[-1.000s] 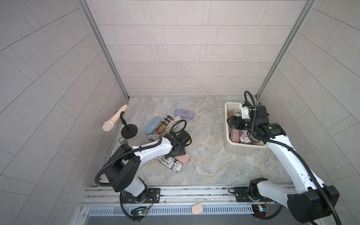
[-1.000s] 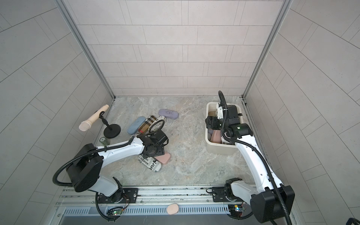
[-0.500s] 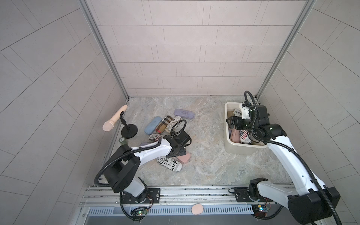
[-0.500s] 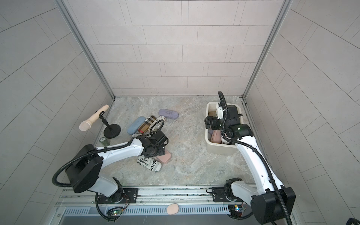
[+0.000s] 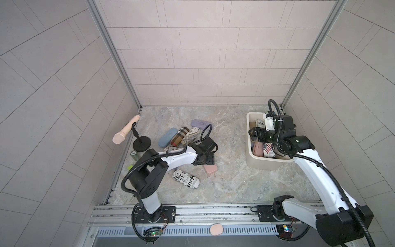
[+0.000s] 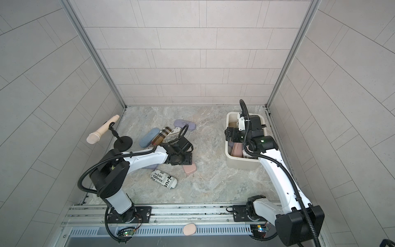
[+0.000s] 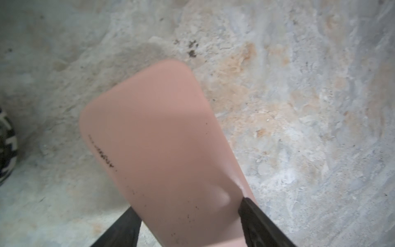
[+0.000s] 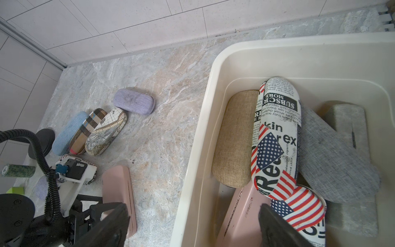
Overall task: Put the glasses cases into the storage boxes
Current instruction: Pick up the glasses case at the center of the board.
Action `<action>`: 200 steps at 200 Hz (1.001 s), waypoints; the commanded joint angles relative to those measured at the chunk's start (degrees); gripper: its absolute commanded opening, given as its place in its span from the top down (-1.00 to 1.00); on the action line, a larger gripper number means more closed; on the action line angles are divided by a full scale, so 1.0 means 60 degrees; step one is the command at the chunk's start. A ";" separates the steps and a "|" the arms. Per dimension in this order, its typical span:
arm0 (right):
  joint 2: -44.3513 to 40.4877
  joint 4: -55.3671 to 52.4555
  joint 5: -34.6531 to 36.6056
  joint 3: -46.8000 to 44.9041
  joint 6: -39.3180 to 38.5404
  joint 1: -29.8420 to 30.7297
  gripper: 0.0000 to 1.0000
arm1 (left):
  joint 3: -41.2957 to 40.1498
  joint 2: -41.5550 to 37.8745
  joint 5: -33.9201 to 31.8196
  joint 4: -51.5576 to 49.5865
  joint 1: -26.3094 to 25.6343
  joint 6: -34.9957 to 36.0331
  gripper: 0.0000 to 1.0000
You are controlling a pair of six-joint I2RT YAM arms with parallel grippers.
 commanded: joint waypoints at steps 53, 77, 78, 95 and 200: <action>-0.0652 0.0217 0.0575 -0.0062 0.0035 0.0045 -0.96 | 0.1422 0.0661 0.0121 -0.1193 -0.0045 0.2143 -0.71; -0.0700 0.0120 0.0619 -0.0030 -0.0030 0.0044 -0.99 | 0.1843 0.0978 0.0122 -0.1689 -0.0054 0.2171 -0.71; -0.0700 0.0118 0.0615 -0.0030 -0.0035 0.0037 -0.99 | 0.1859 0.0979 0.0108 -0.1709 -0.0059 0.2160 -0.71; -0.0701 0.0117 0.0600 -0.0045 -0.0081 0.0035 -0.99 | 0.1978 0.0863 -0.0336 -0.2264 -0.0064 0.2073 -0.73; -0.0515 0.0117 0.0454 -0.0053 -0.0091 0.0046 -0.99 | 0.1942 0.0548 -0.0196 -0.2760 -0.0935 0.0130 -1.00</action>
